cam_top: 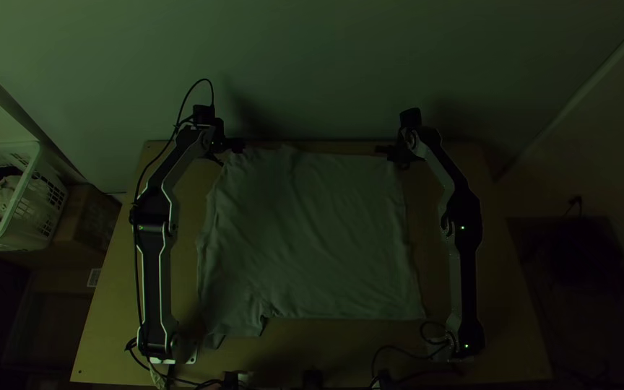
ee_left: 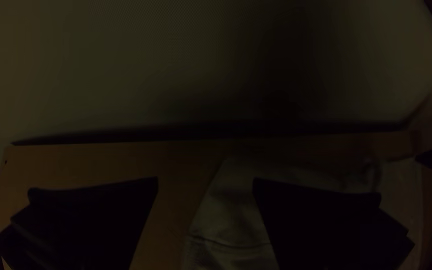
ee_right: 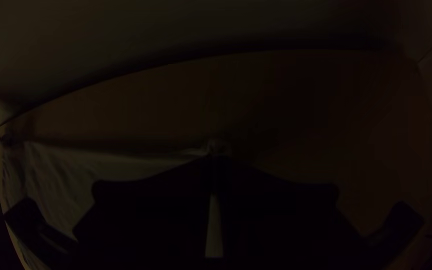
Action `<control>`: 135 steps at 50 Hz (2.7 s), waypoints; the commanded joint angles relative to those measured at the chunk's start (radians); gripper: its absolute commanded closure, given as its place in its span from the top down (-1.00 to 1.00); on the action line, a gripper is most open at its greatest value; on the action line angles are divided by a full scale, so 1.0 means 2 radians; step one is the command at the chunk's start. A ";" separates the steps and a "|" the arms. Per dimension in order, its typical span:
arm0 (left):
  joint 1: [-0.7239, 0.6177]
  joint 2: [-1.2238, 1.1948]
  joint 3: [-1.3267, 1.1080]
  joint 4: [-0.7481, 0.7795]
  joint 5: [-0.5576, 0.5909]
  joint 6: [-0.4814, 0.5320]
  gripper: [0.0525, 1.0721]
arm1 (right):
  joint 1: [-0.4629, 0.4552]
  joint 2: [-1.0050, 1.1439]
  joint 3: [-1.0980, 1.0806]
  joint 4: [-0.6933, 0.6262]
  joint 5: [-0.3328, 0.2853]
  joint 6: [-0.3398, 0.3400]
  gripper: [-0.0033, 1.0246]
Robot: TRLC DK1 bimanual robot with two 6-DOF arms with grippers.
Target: Fold the t-shirt
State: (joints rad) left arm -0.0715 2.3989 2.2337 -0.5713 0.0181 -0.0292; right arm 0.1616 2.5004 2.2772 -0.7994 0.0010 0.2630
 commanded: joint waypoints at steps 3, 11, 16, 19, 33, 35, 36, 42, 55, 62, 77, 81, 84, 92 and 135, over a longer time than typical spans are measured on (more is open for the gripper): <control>-0.007 0.022 0.012 -0.004 0.006 0.002 0.77 | -0.007 0.013 0.007 -0.011 0.009 0.013 -0.95; -0.008 0.036 0.014 0.001 0.006 0.003 0.77 | -0.001 0.005 0.007 -0.024 0.009 0.016 -0.95; -0.008 0.042 0.017 0.006 0.005 0.006 0.77 | 0.003 0.001 0.007 -0.035 0.009 0.013 -0.95; -0.008 0.044 0.017 0.010 0.005 0.010 0.77 | 0.003 -0.002 0.007 -0.037 0.009 0.013 -0.95; -0.007 0.046 0.018 0.016 0.006 0.010 -0.96 | 0.005 -0.015 0.007 -0.051 0.012 0.014 -0.95; -0.006 0.043 0.017 0.015 0.006 0.006 -0.95 | 0.004 -0.017 0.007 -0.051 0.013 0.014 -0.95; -0.006 0.042 0.016 0.014 0.006 0.005 -0.95 | 0.004 -0.018 0.007 -0.051 0.013 0.014 -0.95; -0.002 0.033 0.015 0.012 0.006 0.002 -0.95 | -0.003 -0.020 0.014 -0.051 0.015 0.014 -0.95; 0.007 0.003 0.015 0.010 0.006 -0.008 -0.95 | -0.006 -0.034 0.018 -0.049 0.020 0.014 -0.95; 0.016 -0.015 0.015 0.010 0.006 -0.018 -0.95 | -0.009 -0.041 0.019 -0.039 0.023 0.013 -0.95; 0.031 -0.049 0.006 -0.014 0.006 -0.031 -0.95 | -0.006 -0.051 0.023 -0.030 0.023 0.012 -0.95; 0.031 -0.057 -0.001 -0.023 0.006 -0.032 -0.95 | -0.004 -0.054 0.023 -0.030 0.023 0.010 -0.95; 0.031 -0.067 -0.012 -0.025 0.018 -0.034 -0.95 | -0.003 -0.056 0.023 -0.031 0.023 0.010 -0.95; 0.032 -0.084 -0.032 -0.031 0.033 -0.041 -0.95 | -0.002 -0.064 0.018 -0.040 0.023 0.010 -0.95; 0.043 -0.257 -0.272 0.030 0.046 -0.033 -0.95 | 0.007 -0.123 -0.057 -0.096 0.026 -0.011 -0.95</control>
State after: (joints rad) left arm 0.0021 1.9564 1.7485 -0.5243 0.1070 -0.0967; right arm 0.1642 2.3211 2.2040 -0.9787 0.0372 0.2535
